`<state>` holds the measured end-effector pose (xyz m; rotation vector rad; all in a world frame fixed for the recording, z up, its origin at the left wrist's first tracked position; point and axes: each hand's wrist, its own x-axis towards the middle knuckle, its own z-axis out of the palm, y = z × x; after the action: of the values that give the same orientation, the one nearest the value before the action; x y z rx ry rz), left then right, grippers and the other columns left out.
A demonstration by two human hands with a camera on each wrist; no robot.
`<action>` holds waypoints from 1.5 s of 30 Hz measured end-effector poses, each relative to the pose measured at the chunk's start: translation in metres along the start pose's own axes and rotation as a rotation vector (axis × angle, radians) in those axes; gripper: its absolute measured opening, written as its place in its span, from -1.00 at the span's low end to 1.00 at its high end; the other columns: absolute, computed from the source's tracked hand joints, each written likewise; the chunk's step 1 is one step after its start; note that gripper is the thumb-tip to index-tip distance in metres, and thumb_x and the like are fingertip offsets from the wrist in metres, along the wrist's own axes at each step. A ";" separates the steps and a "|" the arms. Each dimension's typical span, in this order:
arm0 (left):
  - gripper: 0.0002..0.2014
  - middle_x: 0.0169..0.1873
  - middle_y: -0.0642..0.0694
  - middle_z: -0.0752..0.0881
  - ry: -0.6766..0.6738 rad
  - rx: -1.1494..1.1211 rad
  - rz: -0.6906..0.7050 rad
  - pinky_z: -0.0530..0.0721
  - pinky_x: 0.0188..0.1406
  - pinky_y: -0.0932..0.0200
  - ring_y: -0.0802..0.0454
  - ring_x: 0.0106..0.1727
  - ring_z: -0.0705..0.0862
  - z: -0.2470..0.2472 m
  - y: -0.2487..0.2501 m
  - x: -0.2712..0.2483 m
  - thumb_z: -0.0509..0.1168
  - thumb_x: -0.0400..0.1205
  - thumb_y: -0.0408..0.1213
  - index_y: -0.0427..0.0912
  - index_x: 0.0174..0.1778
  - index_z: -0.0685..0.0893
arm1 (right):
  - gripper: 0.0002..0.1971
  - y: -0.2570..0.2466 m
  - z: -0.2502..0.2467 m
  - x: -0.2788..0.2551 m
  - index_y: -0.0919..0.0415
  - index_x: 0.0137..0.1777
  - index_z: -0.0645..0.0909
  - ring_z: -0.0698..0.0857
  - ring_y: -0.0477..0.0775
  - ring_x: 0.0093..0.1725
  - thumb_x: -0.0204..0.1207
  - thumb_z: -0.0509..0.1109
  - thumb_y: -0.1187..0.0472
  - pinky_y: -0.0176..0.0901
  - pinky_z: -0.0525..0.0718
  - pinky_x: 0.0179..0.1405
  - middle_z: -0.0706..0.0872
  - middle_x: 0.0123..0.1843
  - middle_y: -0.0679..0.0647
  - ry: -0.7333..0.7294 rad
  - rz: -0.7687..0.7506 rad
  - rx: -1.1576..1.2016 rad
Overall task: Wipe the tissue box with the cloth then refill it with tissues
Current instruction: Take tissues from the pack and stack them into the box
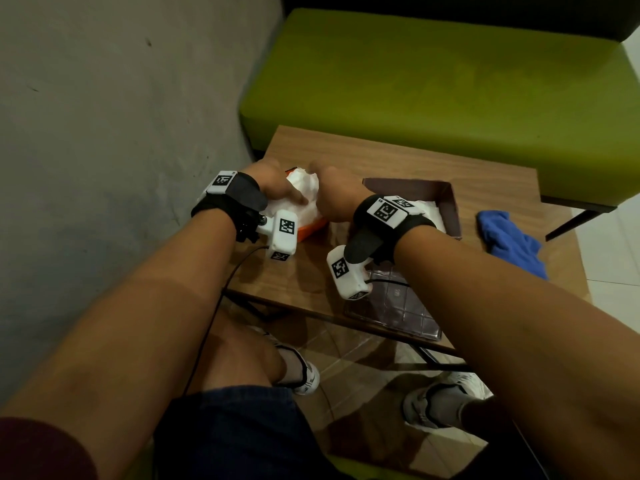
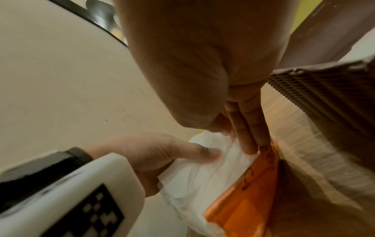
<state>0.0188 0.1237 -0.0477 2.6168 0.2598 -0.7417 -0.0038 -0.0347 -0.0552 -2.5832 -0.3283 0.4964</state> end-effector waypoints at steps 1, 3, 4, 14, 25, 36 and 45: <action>-0.43 0.12 -0.18 0.83 -0.005 -0.018 -0.002 0.73 0.00 -0.04 -0.19 0.06 0.77 -0.001 0.000 -0.003 0.72 0.49 0.06 -0.25 0.26 0.79 | -0.46 0.000 -0.001 0.000 0.22 0.60 0.44 0.69 0.36 0.40 0.64 0.43 0.38 0.01 0.58 0.04 0.71 0.42 0.29 -0.002 0.015 0.013; -0.47 0.15 -0.19 0.85 -0.019 -0.088 0.003 0.83 0.22 -0.15 -0.23 0.16 0.82 -0.003 -0.003 -0.004 0.71 0.52 0.03 -0.24 0.26 0.81 | -0.48 0.001 -0.002 0.000 0.26 0.60 0.39 0.70 0.37 0.37 0.66 0.39 0.39 -0.03 0.52 -0.02 0.70 0.40 0.32 0.001 0.035 0.036; -0.49 0.17 -0.20 0.87 -0.036 -0.137 0.007 0.83 0.32 -0.21 -0.25 0.19 0.84 -0.004 -0.006 -0.004 0.71 0.52 0.00 -0.23 0.27 0.82 | -0.48 0.001 -0.002 -0.001 0.28 0.62 0.37 0.70 0.37 0.37 0.68 0.37 0.40 -0.05 0.51 -0.02 0.70 0.41 0.32 0.006 0.044 0.045; -0.89 -0.40 -0.06 0.90 -0.161 -0.750 -0.017 0.77 -0.59 0.20 0.07 -0.46 0.88 -0.031 -0.014 -0.054 0.40 0.82 -0.32 -0.28 0.20 0.71 | -0.63 0.002 -0.007 -0.008 0.36 0.49 0.46 0.72 0.32 0.13 0.70 0.26 0.43 0.10 0.66 -0.01 0.74 0.19 0.30 0.158 0.112 0.360; -0.54 0.25 -0.22 0.91 -0.039 -1.222 0.299 0.92 0.05 -0.09 -0.17 0.22 0.92 -0.005 0.023 -0.106 0.57 0.66 -0.35 -0.27 0.49 0.71 | -0.23 0.010 -0.049 -0.099 0.14 0.41 0.70 0.90 0.11 0.08 0.74 0.00 -0.48 0.10 0.88 0.09 0.92 0.06 0.07 0.062 0.077 1.342; -0.63 0.35 -0.29 0.85 -0.170 -1.278 0.302 0.87 0.31 -0.13 -0.18 0.34 0.87 0.068 0.075 -0.124 0.35 0.86 -0.24 -0.34 0.55 0.64 | -0.63 0.074 -0.036 -0.133 0.13 0.53 0.61 0.86 0.12 0.25 0.81 0.32 0.02 0.31 0.81 0.34 0.84 0.31 0.06 0.331 0.151 0.989; -0.80 0.37 -0.19 0.84 -0.074 -1.212 0.295 0.77 0.49 -0.23 -0.14 0.39 0.83 0.093 0.091 -0.127 0.24 0.92 -0.28 -0.14 0.41 0.69 | -0.63 0.076 -0.043 -0.160 -0.05 0.15 0.68 0.79 -0.02 0.12 0.86 0.12 -0.22 0.24 0.78 0.33 0.80 0.11 -0.06 0.388 0.211 0.920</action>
<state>-0.1047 -0.0066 -0.0214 1.4254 0.1968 -0.3667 -0.1212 -0.1680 -0.0129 -1.7478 0.2649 0.1379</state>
